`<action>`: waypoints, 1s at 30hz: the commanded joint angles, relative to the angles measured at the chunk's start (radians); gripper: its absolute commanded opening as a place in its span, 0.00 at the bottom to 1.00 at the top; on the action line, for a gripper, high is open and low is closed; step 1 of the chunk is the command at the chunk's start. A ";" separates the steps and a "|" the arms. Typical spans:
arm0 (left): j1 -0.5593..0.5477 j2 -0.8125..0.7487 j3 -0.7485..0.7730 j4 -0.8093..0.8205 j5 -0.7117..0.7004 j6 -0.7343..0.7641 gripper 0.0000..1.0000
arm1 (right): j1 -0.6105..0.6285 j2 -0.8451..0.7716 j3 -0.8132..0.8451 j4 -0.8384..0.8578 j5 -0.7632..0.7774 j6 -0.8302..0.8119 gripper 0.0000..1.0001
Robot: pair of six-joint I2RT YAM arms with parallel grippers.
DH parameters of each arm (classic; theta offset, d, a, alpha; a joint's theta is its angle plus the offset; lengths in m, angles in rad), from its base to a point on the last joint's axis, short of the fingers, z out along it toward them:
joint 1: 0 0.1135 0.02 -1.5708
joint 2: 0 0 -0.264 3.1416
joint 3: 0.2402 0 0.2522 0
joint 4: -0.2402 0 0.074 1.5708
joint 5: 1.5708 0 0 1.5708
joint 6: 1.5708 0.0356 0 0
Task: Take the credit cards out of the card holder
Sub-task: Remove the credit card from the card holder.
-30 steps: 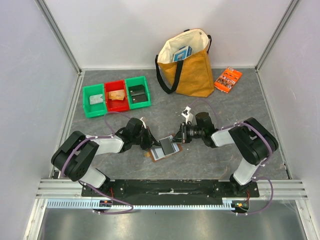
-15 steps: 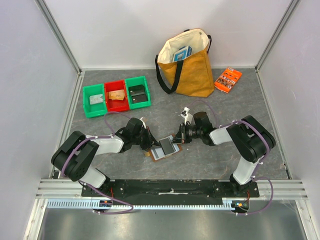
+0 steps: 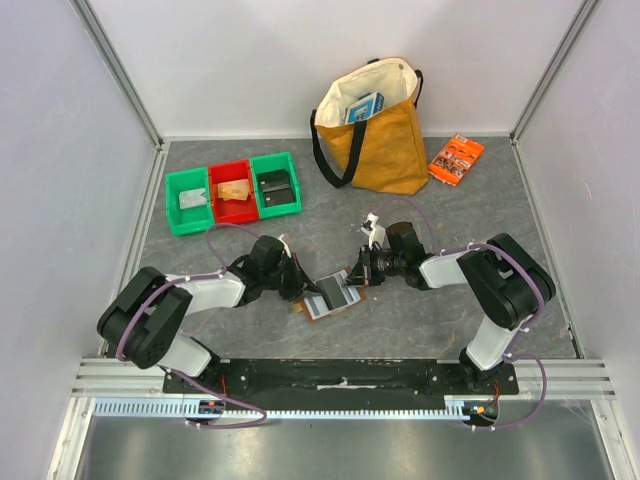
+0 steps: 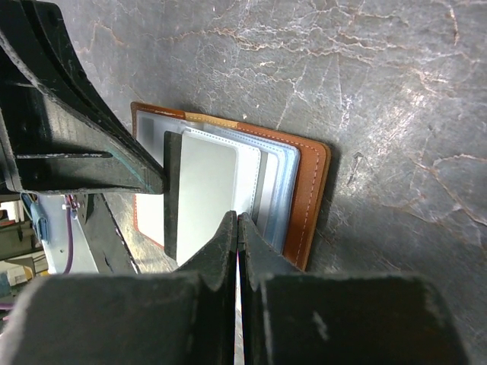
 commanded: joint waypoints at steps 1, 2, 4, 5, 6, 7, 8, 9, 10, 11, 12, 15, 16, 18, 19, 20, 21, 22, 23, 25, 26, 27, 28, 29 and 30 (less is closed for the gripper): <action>0.010 -0.042 -0.024 -0.014 -0.026 0.010 0.02 | -0.006 0.027 -0.024 -0.160 0.165 -0.088 0.01; 0.010 -0.045 -0.022 -0.009 -0.026 0.010 0.02 | -0.006 0.027 -0.024 -0.157 0.162 -0.088 0.01; 0.010 -0.039 -0.016 0.001 -0.017 0.008 0.04 | -0.005 0.024 -0.027 -0.148 0.158 -0.087 0.01; 0.009 -0.036 -0.013 0.009 -0.012 0.005 0.09 | -0.005 0.024 -0.028 -0.145 0.155 -0.085 0.01; 0.009 -0.030 -0.010 0.021 -0.006 0.001 0.16 | -0.006 0.024 -0.028 -0.143 0.153 -0.084 0.01; 0.010 -0.025 -0.007 0.029 -0.003 -0.001 0.22 | -0.005 0.024 -0.028 -0.140 0.150 -0.084 0.01; 0.009 -0.021 -0.006 0.034 0.000 -0.004 0.27 | -0.005 0.022 -0.028 -0.140 0.150 -0.082 0.01; 0.010 -0.016 -0.004 0.038 0.000 -0.006 0.32 | -0.005 0.022 -0.028 -0.140 0.150 -0.082 0.01; 0.010 -0.013 -0.004 0.041 0.002 -0.007 0.37 | -0.005 0.022 -0.028 -0.139 0.149 -0.082 0.01; 0.012 -0.012 -0.004 0.043 0.000 -0.010 0.42 | -0.006 0.021 -0.030 -0.139 0.147 -0.084 0.01; 0.009 -0.010 -0.006 0.044 -0.001 -0.012 0.45 | -0.005 0.019 -0.030 -0.139 0.147 -0.084 0.01; 0.009 -0.001 -0.013 0.046 -0.009 -0.018 0.51 | -0.005 0.019 -0.031 -0.139 0.146 -0.082 0.01; 0.006 0.010 -0.012 0.048 -0.009 -0.021 0.50 | -0.005 0.018 -0.031 -0.139 0.146 -0.082 0.01; 0.003 0.024 -0.010 0.058 -0.012 -0.022 0.50 | -0.005 0.019 -0.031 -0.136 0.146 -0.082 0.01; 0.003 0.033 -0.010 0.063 -0.012 -0.026 0.51 | -0.006 0.019 -0.033 -0.136 0.144 -0.081 0.01; 0.001 0.041 -0.006 0.070 -0.007 -0.029 0.51 | -0.005 0.019 -0.031 -0.137 0.144 -0.081 0.01; 0.000 0.045 -0.003 0.077 -0.006 -0.030 0.50 | -0.005 0.018 -0.031 -0.137 0.144 -0.081 0.01; -0.002 0.048 0.002 0.080 -0.007 -0.032 0.49 | -0.006 0.016 -0.035 -0.137 0.144 -0.081 0.01; -0.003 0.048 0.005 0.081 -0.009 -0.030 0.48 | -0.005 0.016 -0.035 -0.137 0.144 -0.081 0.01; -0.006 0.053 0.014 0.081 -0.009 -0.030 0.42 | -0.005 0.016 -0.036 -0.137 0.144 -0.081 0.01; -0.008 0.054 0.017 0.081 -0.009 -0.030 0.39 | -0.005 0.015 -0.036 -0.136 0.144 -0.081 0.01; -0.009 0.053 0.017 0.083 -0.012 -0.029 0.35 | -0.005 0.015 -0.038 -0.136 0.142 -0.081 0.01; -0.008 0.054 0.017 0.083 -0.012 -0.029 0.30 | -0.005 0.015 -0.036 -0.137 0.142 -0.079 0.01; -0.008 0.056 0.014 0.081 -0.013 -0.026 0.25 | -0.005 0.015 -0.036 -0.137 0.144 -0.079 0.01; -0.009 0.053 0.013 0.081 -0.015 -0.026 0.20 | -0.005 0.015 -0.036 -0.134 0.144 -0.081 0.01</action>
